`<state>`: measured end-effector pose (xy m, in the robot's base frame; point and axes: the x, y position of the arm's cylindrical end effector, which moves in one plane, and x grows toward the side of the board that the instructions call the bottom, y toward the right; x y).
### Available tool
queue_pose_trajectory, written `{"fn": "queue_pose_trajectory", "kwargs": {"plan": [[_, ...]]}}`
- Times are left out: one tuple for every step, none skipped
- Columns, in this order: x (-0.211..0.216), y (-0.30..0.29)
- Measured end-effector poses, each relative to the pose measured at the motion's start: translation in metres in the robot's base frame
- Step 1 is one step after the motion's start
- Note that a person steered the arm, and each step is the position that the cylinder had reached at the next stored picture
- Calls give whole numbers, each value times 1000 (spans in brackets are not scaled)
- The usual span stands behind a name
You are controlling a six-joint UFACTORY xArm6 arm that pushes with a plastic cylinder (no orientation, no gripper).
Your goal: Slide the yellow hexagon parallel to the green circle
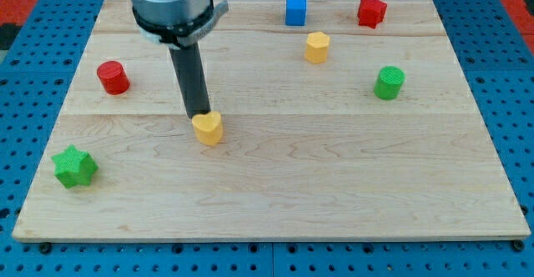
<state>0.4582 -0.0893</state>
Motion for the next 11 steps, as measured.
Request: {"fn": "queue_pose_trajectory", "kwargs": {"plan": [[22, 19], [56, 41], [67, 60], [-11, 68], [-118, 100], [-180, 131], [-180, 152], [-130, 192], [-94, 226], [-46, 241], [-109, 219]]}}
